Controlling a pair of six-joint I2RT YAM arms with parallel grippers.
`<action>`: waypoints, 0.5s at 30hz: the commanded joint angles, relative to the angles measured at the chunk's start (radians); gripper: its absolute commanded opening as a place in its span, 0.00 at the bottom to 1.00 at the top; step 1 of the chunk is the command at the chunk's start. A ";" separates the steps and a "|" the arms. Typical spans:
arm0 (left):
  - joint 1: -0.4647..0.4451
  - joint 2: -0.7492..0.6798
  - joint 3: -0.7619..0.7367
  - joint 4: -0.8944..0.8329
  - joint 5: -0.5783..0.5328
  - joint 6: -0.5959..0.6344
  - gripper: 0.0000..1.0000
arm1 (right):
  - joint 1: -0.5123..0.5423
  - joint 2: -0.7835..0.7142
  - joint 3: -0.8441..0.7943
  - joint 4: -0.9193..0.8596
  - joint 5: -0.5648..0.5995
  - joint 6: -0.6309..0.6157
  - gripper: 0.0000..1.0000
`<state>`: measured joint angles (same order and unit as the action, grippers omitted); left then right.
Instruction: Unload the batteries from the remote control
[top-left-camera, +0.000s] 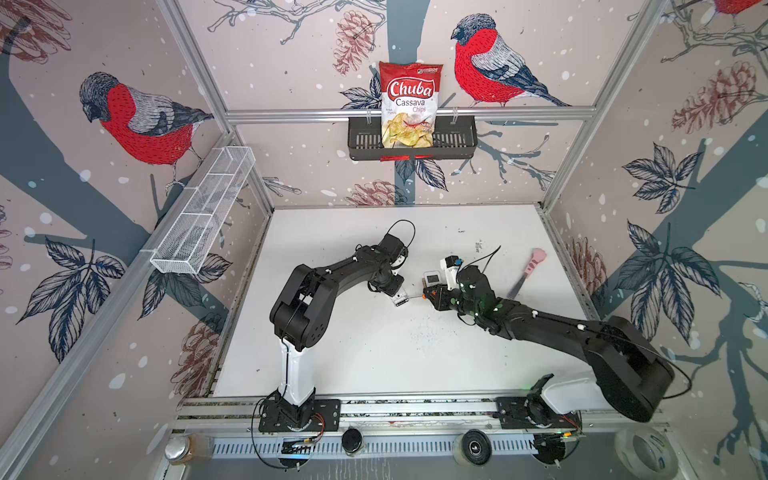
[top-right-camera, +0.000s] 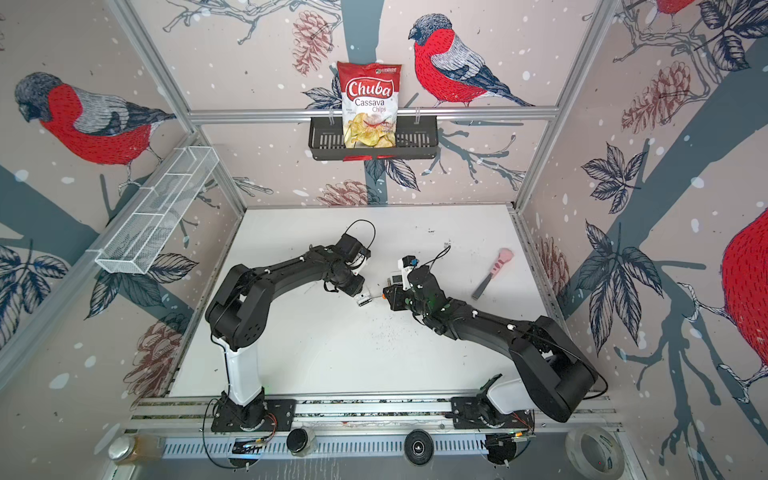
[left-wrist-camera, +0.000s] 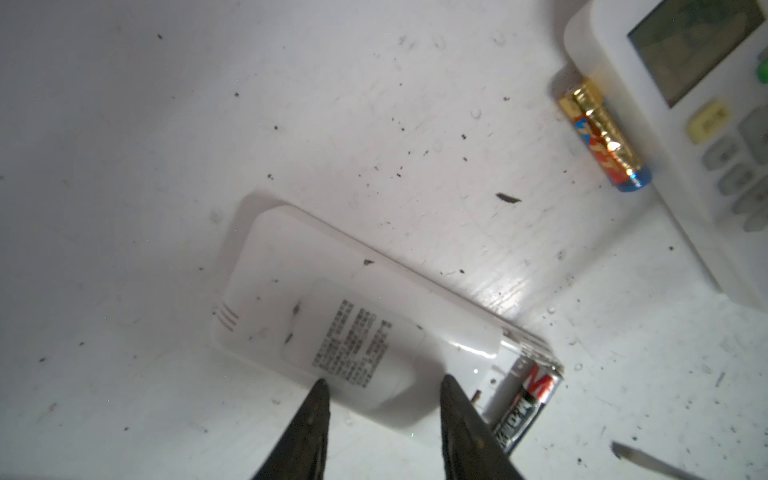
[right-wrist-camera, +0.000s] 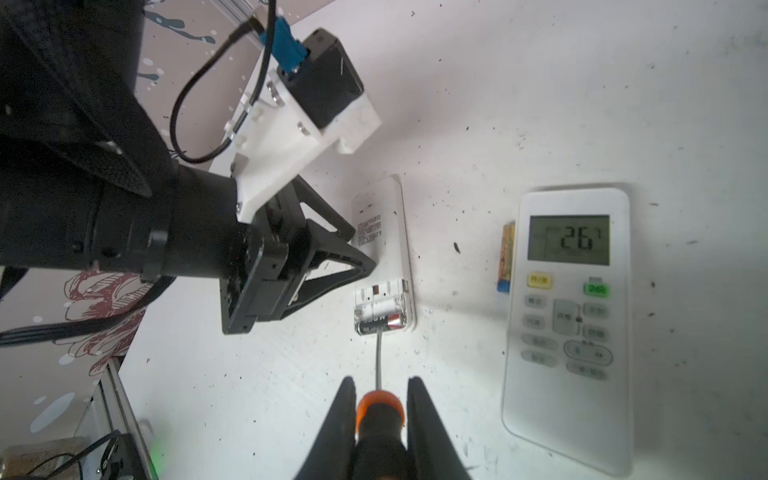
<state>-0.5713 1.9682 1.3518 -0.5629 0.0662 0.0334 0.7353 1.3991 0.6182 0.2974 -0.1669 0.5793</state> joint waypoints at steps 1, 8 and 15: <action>0.002 0.026 -0.011 -0.054 -0.016 0.010 0.43 | 0.008 0.004 -0.005 0.020 -0.018 0.007 0.00; 0.002 0.024 -0.021 -0.051 -0.019 0.007 0.43 | 0.026 0.026 -0.026 0.060 -0.016 0.014 0.00; 0.002 0.040 -0.012 -0.057 -0.014 0.005 0.43 | 0.028 0.038 -0.031 0.081 -0.015 0.016 0.00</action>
<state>-0.5713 1.9789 1.3552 -0.5728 0.0666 0.0330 0.7609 1.4349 0.5877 0.3260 -0.1806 0.5838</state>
